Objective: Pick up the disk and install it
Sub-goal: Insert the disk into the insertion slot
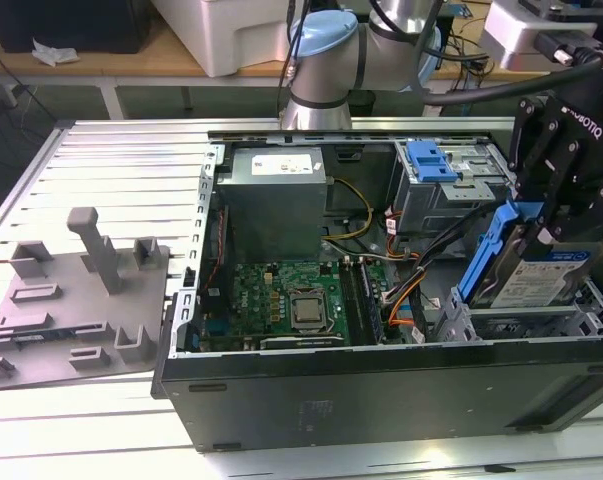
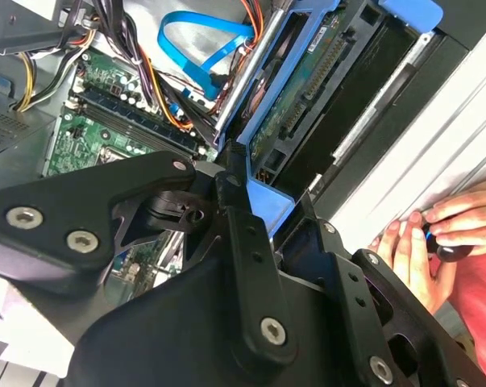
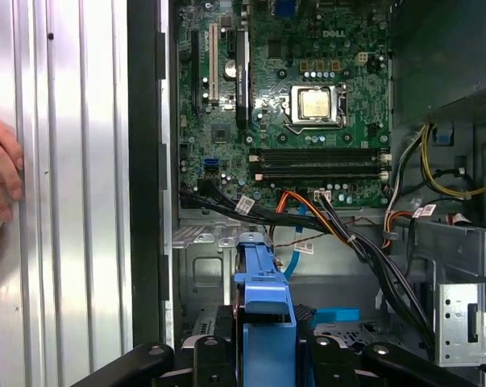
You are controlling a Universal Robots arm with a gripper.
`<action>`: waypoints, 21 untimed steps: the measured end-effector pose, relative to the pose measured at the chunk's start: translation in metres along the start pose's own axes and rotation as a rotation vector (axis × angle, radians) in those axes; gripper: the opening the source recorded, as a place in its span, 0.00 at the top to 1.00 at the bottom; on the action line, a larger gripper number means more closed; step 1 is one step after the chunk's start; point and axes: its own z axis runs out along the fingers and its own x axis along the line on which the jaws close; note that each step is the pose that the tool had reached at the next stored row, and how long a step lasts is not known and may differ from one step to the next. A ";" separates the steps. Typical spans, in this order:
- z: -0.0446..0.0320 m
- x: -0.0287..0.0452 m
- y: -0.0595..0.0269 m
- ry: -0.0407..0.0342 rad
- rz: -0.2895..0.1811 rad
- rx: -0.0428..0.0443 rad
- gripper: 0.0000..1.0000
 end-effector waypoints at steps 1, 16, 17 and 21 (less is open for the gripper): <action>0.0004 0.0000 0.0000 0.0000 0.000 0.0000 0.64; 0.0076 -0.0001 0.0000 0.0001 0.000 0.0000 0.64; 0.0077 -0.0001 0.0000 0.0001 0.000 0.0000 0.64; 0.0080 -0.0001 0.0000 -0.0004 0.000 0.0001 0.63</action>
